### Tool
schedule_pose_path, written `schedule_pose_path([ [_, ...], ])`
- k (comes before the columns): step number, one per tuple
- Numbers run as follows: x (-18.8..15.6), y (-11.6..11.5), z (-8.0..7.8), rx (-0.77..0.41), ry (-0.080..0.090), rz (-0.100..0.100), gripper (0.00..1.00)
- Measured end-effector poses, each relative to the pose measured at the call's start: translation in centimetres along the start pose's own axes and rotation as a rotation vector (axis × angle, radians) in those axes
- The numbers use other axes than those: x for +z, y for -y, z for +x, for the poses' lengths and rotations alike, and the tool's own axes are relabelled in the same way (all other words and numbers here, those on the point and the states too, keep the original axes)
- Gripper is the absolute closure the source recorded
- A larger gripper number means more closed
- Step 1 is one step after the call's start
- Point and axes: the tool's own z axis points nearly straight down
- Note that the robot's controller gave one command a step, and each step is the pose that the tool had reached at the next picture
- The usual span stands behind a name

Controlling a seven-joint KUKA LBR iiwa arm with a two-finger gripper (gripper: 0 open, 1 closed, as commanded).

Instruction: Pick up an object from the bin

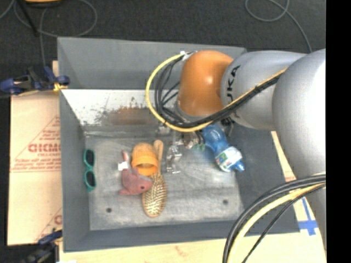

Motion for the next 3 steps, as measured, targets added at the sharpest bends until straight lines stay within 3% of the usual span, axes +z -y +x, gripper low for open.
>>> schedule_pose_path([
  [1, 3.3, -3.8, 1.5, 0.245, 0.000, -0.002, 1.00],
  [2, 3.3, -3.8, 1.5, 0.245, 0.000, -0.002, 1.00],
  [3, -1.3, -3.0, 1.4, 0.225, -0.010, 0.001, 1.00],
])
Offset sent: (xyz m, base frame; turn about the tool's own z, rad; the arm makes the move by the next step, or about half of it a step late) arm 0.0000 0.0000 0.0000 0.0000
